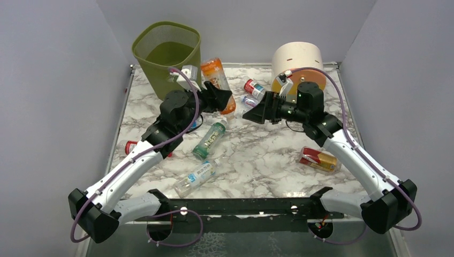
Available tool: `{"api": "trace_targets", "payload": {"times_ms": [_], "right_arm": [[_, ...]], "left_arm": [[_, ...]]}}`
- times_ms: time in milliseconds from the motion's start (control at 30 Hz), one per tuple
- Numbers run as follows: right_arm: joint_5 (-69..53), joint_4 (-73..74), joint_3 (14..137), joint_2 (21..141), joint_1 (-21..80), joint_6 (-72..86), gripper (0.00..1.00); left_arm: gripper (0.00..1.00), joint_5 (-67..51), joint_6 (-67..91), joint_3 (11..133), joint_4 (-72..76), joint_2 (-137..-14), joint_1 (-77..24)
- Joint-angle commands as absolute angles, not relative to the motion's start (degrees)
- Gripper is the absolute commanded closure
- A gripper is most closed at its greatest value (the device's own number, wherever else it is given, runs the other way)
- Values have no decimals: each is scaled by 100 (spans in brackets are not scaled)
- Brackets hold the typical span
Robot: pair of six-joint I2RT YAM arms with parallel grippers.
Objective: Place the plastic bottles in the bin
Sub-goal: Pick up the plastic bottle at the center of the board, then place the plastic bottle in the trash bin.
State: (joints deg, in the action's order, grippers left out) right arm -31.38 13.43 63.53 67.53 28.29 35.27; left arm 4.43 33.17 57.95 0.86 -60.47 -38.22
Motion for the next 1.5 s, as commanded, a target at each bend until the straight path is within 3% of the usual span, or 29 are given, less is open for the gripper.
{"api": "trace_targets", "payload": {"times_ms": [0,500,900,1467], "right_arm": [[-3015,1449,5896,6506,2839,3411,0],[-3379,1069,5215,6420,2839,3514,0],[-3512,1074,4983,6383,2831,3516,0],[-3565,1235,4909,6307,2839,3510,0]], "left_arm": [[33,498,2851,6576,-35,-6274,-3531],[32,-974,2878,8766,69,-7661,-1162],[32,-1573,3651,9421,1027,-8627,232],[31,-1572,3472,9708,1723,-9864,657]]}}
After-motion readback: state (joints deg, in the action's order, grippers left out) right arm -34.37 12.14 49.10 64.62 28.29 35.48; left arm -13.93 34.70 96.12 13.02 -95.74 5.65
